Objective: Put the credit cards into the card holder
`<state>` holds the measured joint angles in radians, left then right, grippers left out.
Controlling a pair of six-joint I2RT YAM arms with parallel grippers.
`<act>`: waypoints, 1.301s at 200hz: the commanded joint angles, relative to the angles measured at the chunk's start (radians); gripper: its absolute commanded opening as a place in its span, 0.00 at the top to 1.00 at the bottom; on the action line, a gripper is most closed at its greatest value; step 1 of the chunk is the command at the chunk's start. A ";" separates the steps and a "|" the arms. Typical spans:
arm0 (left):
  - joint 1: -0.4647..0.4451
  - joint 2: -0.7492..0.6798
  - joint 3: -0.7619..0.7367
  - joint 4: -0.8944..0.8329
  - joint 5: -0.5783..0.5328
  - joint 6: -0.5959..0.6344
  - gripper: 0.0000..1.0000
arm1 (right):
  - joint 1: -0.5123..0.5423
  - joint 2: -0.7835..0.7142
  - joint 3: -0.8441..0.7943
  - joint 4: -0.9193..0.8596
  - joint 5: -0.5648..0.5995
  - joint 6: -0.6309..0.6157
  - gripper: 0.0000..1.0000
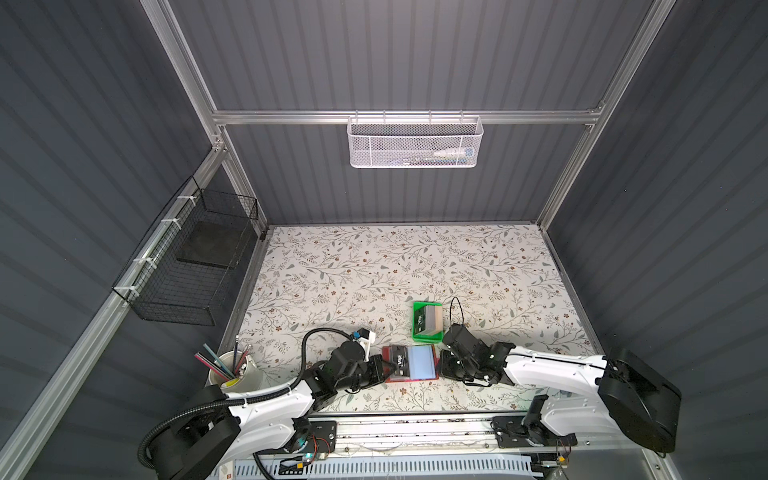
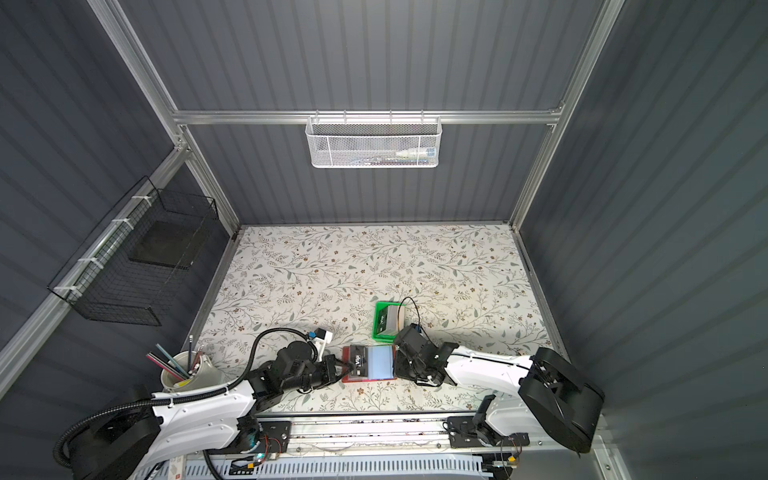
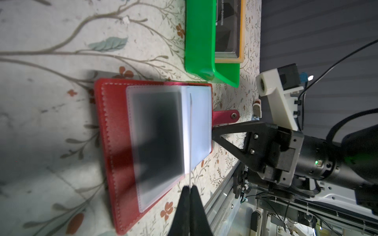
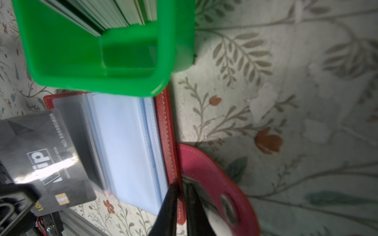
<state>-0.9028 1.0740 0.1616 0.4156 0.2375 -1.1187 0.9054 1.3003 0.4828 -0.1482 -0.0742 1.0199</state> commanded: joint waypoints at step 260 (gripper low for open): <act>-0.009 0.237 0.007 0.216 0.047 -0.030 1.00 | 0.007 0.033 0.005 -0.013 0.019 -0.020 0.88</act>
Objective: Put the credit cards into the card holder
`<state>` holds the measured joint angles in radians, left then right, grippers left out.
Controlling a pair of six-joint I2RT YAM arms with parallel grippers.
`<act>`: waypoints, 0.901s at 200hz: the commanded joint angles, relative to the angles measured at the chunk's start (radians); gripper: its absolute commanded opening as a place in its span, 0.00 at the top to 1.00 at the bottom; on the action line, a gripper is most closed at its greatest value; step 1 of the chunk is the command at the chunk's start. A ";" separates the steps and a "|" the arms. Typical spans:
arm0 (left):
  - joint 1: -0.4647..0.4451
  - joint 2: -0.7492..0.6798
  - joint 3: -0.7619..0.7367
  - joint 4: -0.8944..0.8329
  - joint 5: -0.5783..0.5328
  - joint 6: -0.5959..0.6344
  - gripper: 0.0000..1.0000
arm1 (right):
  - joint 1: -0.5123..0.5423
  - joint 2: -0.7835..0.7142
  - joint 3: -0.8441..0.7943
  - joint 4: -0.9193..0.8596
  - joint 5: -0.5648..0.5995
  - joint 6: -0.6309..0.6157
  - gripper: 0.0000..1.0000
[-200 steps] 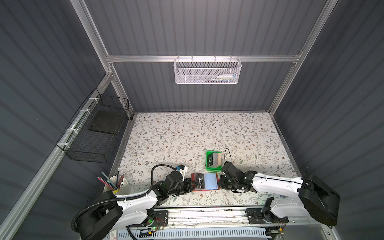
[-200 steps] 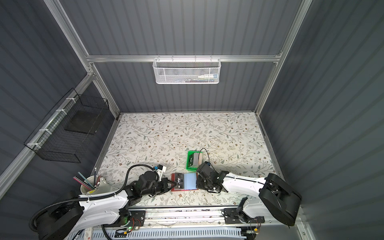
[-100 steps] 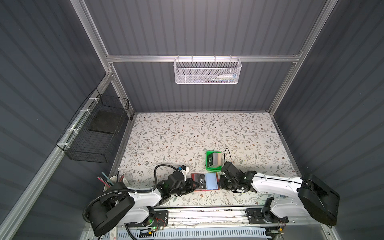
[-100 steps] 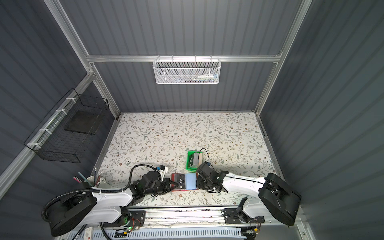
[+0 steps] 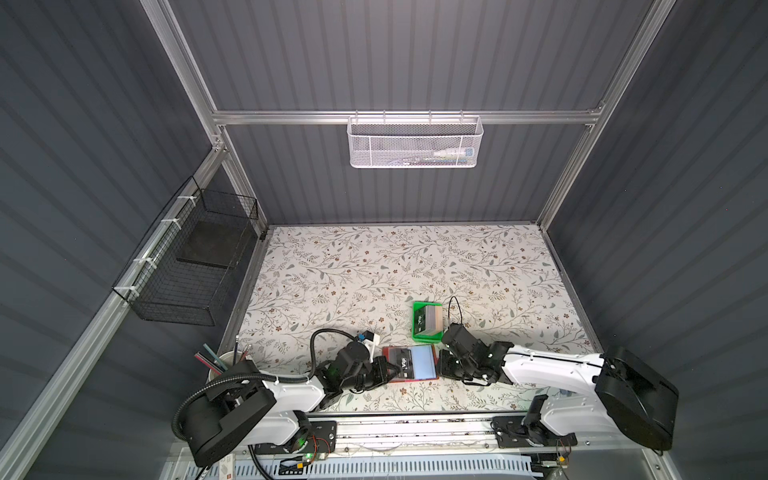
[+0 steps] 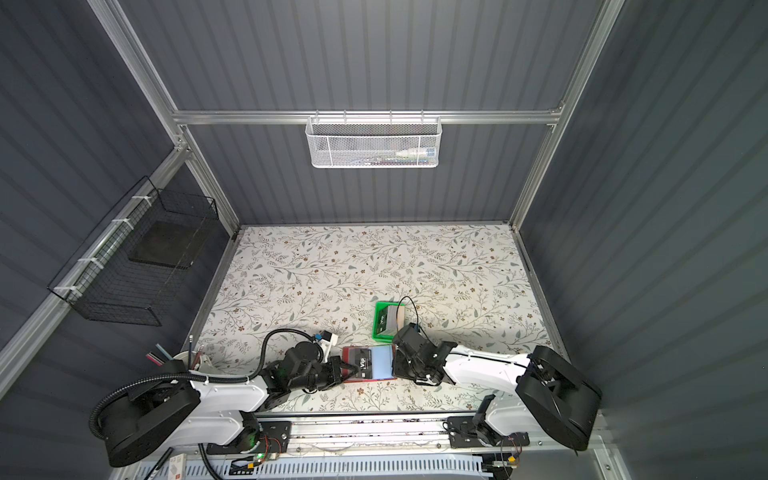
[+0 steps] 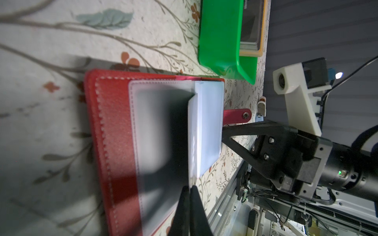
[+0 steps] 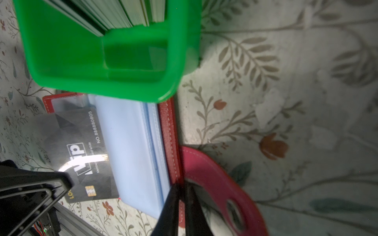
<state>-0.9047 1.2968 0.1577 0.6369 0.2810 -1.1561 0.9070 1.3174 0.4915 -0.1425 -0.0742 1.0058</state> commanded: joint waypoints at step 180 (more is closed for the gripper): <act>-0.008 0.125 0.016 0.097 0.016 0.000 1.00 | 0.010 0.034 -0.004 -0.014 0.021 -0.006 0.89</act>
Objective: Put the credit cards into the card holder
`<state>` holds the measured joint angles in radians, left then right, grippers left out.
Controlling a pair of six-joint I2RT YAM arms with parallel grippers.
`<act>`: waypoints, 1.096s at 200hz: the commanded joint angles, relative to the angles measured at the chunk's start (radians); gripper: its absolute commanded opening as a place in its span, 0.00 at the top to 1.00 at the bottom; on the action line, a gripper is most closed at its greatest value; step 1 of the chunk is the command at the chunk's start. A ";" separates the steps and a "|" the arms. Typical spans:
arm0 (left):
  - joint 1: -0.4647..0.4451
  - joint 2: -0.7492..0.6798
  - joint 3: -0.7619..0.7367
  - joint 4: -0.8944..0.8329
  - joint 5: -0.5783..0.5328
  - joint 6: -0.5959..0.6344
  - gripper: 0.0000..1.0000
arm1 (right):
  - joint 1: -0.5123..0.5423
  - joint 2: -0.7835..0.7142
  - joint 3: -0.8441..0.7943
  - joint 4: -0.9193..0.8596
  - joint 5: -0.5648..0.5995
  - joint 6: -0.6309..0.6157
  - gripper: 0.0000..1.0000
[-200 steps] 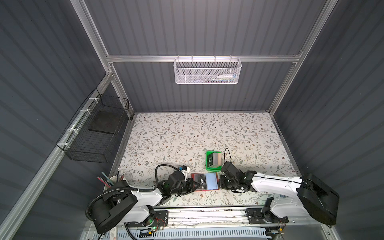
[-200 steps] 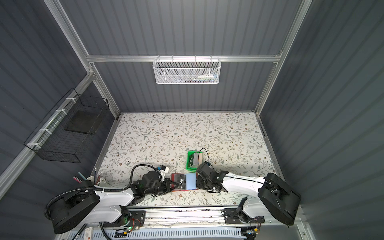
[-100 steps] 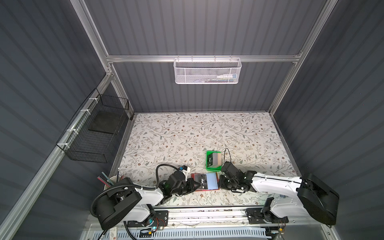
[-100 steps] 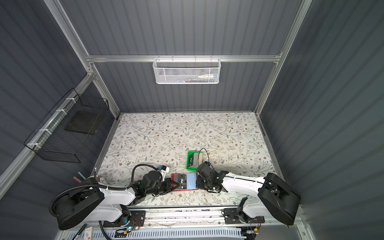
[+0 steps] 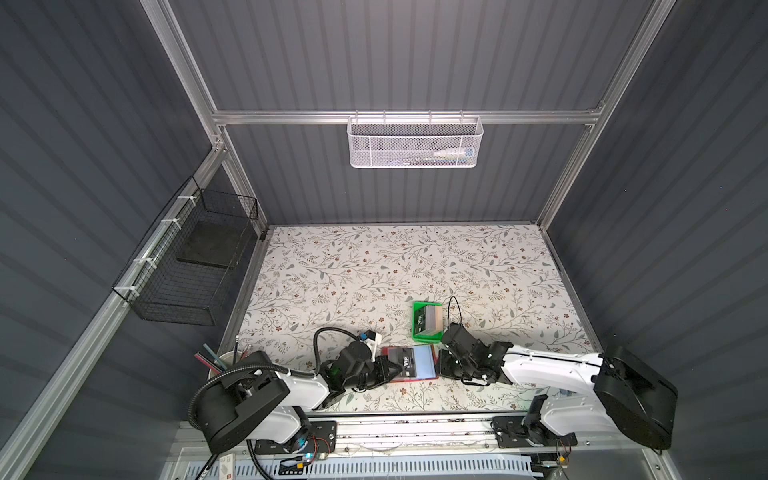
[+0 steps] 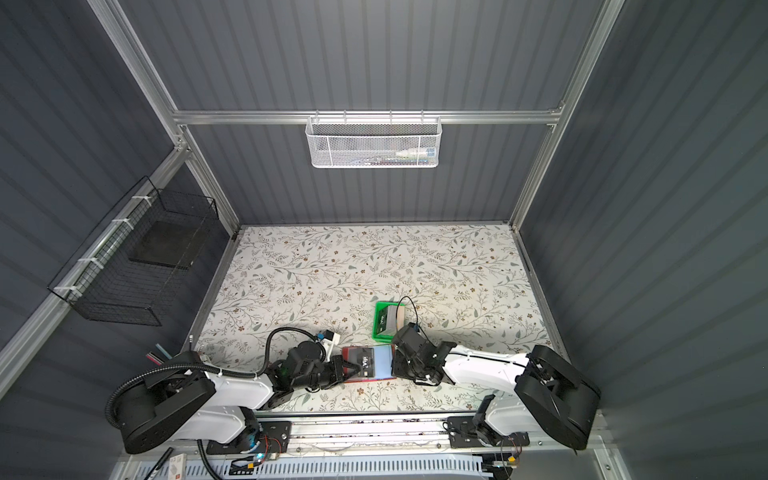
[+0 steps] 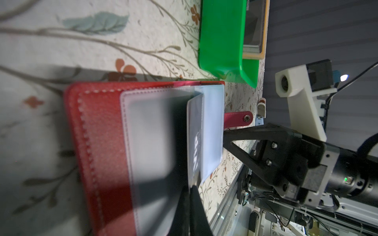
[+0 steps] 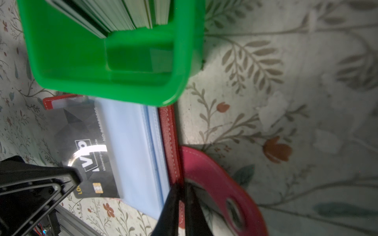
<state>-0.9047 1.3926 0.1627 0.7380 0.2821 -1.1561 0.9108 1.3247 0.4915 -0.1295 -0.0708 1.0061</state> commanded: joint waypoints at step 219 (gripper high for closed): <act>-0.007 -0.114 0.102 -0.407 -0.052 0.072 0.84 | 0.008 0.010 -0.006 -0.066 0.046 -0.011 0.88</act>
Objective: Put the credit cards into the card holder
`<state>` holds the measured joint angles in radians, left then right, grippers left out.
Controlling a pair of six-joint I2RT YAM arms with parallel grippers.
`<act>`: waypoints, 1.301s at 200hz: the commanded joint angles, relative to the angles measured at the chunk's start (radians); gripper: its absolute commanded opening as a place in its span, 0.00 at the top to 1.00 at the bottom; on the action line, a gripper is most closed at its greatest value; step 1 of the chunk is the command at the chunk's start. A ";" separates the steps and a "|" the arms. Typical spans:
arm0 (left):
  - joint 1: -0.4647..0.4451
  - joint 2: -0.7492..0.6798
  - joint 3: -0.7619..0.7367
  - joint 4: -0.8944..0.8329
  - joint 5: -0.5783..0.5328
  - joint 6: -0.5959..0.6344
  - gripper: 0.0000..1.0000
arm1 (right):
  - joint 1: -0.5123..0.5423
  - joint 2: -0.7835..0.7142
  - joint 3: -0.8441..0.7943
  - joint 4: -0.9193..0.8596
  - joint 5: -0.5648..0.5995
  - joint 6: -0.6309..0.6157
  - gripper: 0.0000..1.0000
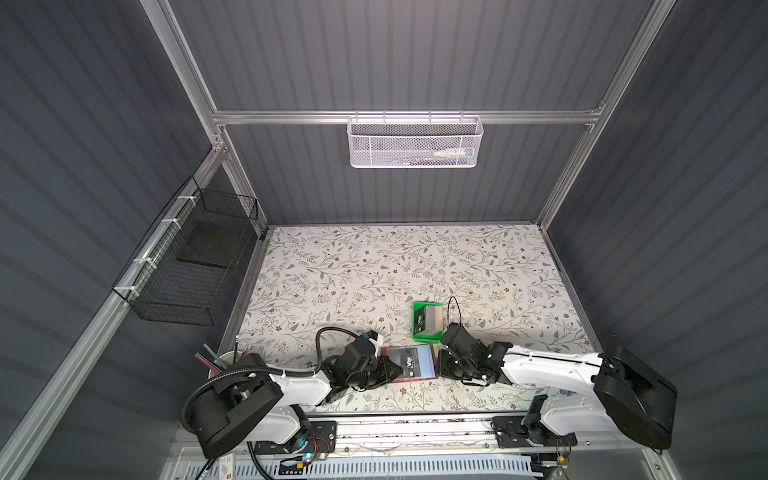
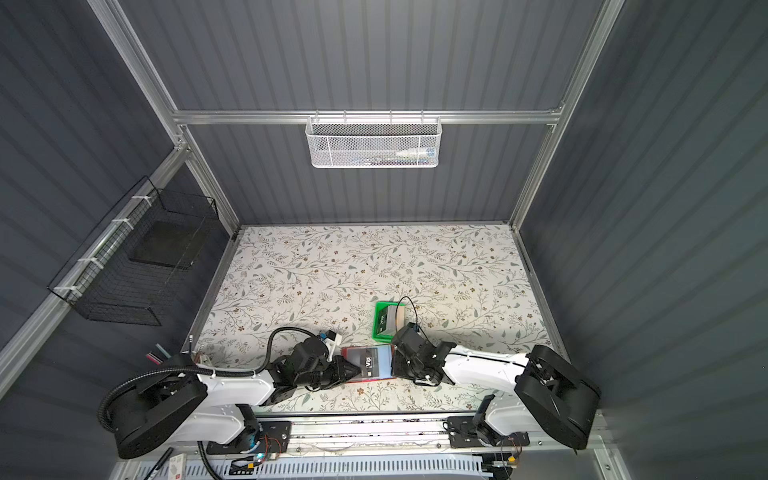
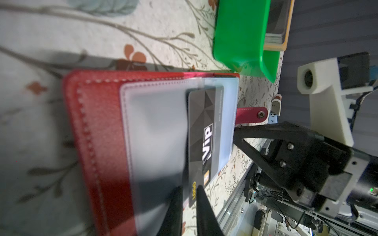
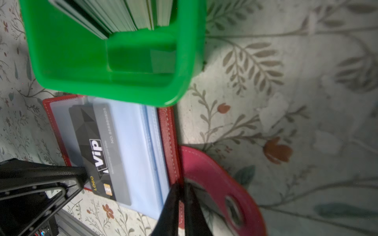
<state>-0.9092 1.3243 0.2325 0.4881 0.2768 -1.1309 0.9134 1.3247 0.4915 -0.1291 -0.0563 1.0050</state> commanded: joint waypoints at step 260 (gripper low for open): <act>-0.005 0.164 0.142 0.059 0.040 0.080 0.83 | 0.008 0.015 0.011 -0.070 0.033 -0.019 0.89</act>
<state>-0.9092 1.4555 0.3565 0.4789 0.2779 -1.0401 0.9176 1.3262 0.5045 -0.1589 -0.0479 0.9901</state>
